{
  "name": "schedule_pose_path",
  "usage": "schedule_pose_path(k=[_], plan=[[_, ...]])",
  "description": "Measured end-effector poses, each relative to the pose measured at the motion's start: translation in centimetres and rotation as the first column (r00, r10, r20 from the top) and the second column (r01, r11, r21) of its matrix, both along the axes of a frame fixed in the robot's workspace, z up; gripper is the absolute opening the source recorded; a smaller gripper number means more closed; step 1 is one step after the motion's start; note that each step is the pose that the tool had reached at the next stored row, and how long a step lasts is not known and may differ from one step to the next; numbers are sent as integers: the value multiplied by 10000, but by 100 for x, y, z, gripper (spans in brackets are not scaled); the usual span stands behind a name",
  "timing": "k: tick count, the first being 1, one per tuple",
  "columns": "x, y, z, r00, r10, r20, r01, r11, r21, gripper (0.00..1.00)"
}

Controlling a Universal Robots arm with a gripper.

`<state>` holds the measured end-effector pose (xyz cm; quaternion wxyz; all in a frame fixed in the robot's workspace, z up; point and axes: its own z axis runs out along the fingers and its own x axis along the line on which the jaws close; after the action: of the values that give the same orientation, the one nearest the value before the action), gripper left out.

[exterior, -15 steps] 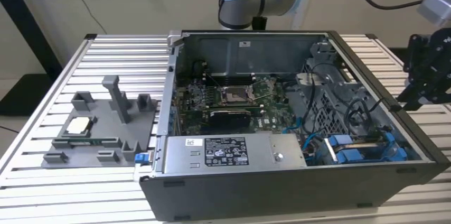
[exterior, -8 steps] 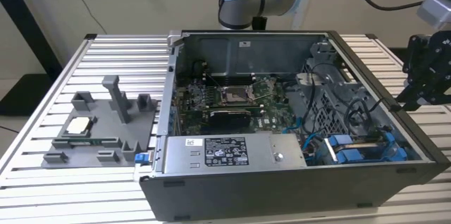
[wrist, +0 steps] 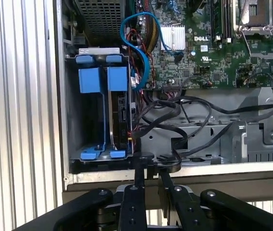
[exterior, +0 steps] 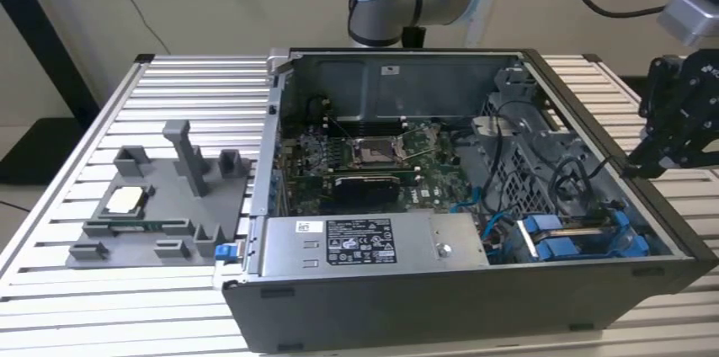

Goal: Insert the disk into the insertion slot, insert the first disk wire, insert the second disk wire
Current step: 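Insert the second disk wire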

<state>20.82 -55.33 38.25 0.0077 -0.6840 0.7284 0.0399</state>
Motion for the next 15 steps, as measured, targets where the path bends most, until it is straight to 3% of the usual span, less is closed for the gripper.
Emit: schedule_pose_path(k=[5, 7, 9, 13, 15], plan=[[-35, 0, -4, 9999, -134, -92, 134, 9999, 5, 27], [-54, -1, -4, 9998, -166, -100, 167, 9998, 70, 27], [-70, 0, -6, 9997, -201, -104, 203, 9995, 227, 27], [-96, 0, -8, 9995, -293, -113, 299, 9976, 631, 27], [-106, 0, -10, 9993, -350, -118, 358, 9967, 727, 27]])
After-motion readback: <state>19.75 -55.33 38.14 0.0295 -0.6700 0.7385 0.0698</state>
